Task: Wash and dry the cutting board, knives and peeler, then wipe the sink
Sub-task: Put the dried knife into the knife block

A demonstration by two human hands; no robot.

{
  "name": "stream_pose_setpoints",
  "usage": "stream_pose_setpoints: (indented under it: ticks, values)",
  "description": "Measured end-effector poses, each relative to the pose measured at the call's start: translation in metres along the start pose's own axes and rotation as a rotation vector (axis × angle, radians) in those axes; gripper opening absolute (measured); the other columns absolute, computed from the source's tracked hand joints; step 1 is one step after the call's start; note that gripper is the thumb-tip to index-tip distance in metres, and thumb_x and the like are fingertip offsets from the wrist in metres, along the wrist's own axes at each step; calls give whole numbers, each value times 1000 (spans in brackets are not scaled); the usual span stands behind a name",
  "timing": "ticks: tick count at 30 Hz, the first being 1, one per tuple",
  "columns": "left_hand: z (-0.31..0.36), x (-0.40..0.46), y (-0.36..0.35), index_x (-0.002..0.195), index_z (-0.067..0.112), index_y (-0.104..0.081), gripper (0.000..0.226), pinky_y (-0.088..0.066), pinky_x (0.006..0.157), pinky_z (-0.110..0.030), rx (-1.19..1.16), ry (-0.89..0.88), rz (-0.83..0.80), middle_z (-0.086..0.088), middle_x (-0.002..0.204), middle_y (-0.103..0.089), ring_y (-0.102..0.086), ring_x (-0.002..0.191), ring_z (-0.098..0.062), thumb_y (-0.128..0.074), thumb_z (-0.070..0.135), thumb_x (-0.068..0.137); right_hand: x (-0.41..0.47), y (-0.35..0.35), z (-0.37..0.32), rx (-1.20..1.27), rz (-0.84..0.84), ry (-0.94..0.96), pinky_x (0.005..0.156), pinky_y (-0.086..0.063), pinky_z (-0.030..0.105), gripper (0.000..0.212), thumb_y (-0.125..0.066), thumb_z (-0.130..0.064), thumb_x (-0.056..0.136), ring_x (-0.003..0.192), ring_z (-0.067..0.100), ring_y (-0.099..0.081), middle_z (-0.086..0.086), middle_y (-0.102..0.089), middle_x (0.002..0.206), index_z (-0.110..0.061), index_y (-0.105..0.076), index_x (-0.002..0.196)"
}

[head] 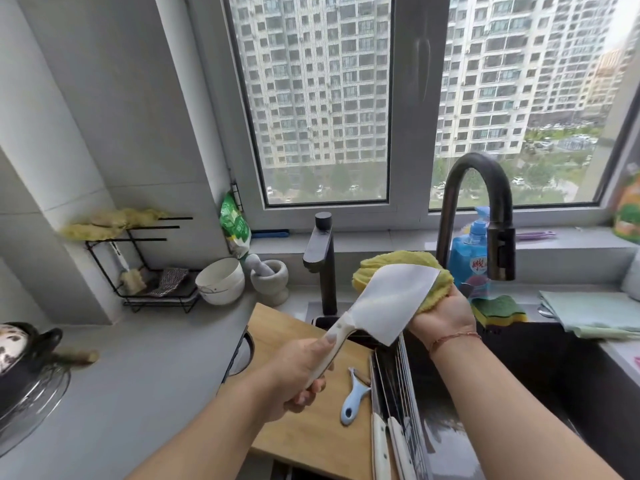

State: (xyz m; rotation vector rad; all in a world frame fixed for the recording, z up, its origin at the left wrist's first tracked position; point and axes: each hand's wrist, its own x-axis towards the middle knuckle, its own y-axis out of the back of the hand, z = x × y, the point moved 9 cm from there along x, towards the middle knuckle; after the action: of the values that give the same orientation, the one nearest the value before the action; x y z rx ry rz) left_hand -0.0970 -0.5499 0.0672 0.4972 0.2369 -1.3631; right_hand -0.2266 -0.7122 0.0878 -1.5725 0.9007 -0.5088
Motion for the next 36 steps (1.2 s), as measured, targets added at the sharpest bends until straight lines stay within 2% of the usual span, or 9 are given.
stream_pose_setpoints:
  ticks: [5, 11, 14, 17, 19, 24, 30, 33, 36]
  values:
    - [3, 4, 4, 90, 12, -54, 55, -25, 37, -18, 6, -32, 52, 3, 54, -47, -31, 37, -7, -44, 66, 87, -13, -7, 3, -43, -81, 17, 81, -49, 63, 68, -63, -34, 73, 119, 44, -52, 24, -58, 129, -12, -51, 136]
    - [24, 12, 3, 86, 11, -51, 52, -21, 39, -16, -151, -90, 198, 0, 52, -47, -31, 36, -11, -39, 61, 94, -29, -7, 48, 9, -162, -104, 106, -35, 56, 60, -52, -46, 84, 127, 41, -48, 20, -55, 134, -11, -55, 133]
    - [32, 16, -16, 81, 13, -51, 55, -20, 36, -14, -340, -24, 114, 1, 50, -45, -29, 33, -9, -33, 64, 95, -35, -7, 76, -55, -205, -192, 108, -30, 55, 60, -63, -40, 77, 118, 38, -52, 21, -56, 128, -7, -60, 128]
    - [33, 16, -39, 74, 14, -48, 62, -16, 32, -10, -426, 81, -39, 2, 48, -43, -30, 28, -5, -28, 70, 92, -37, -5, 94, -306, -171, -255, 70, -53, 48, 55, -60, -38, 84, 65, 30, -57, 18, -58, 83, -3, -58, 126]
    - [32, 15, -47, 72, 14, -48, 65, -15, 31, -8, -394, 128, -107, 2, 49, -43, -31, 28, -4, -26, 72, 90, -31, 2, 89, -415, -75, -198, 54, -54, 41, 58, -61, -33, 87, 49, 27, -57, 18, -59, 76, 0, -47, 132]
    - [23, 14, -42, 91, 11, -54, 62, -27, 33, -15, -199, 119, 2, -5, 59, -52, -44, 39, -9, -28, 67, 94, -27, 9, 58, -611, 112, 50, 67, -56, 43, 20, -67, -11, 84, 64, 29, -64, 17, -62, 77, -6, -55, 100]
    - [28, 14, -26, 93, 18, -50, 47, -42, 59, -34, 81, -288, 412, -5, 78, -57, -50, 64, -16, -24, 58, 97, -23, 3, 43, -935, 263, 227, 92, -51, 51, 41, -64, -32, 90, 96, 29, -64, 13, -62, 107, -14, -48, 124]
    - [42, 8, -13, 86, 17, -52, 47, -48, 68, -37, 64, -361, 566, -5, 78, -61, -57, 71, -20, -23, 51, 100, -23, 3, 63, -895, 192, 181, 95, -48, 44, 53, -37, -56, 96, 101, 24, -62, 8, -62, 111, -20, -43, 134]
    - [53, 5, 1, 85, 18, -53, 40, -50, 76, -38, 56, -341, 672, -3, 82, -62, -59, 79, -21, -27, 42, 103, -33, 5, 86, -943, 117, 194, 96, -49, 41, 38, -35, -45, 100, 104, 19, -62, 3, -65, 113, -28, -48, 132]
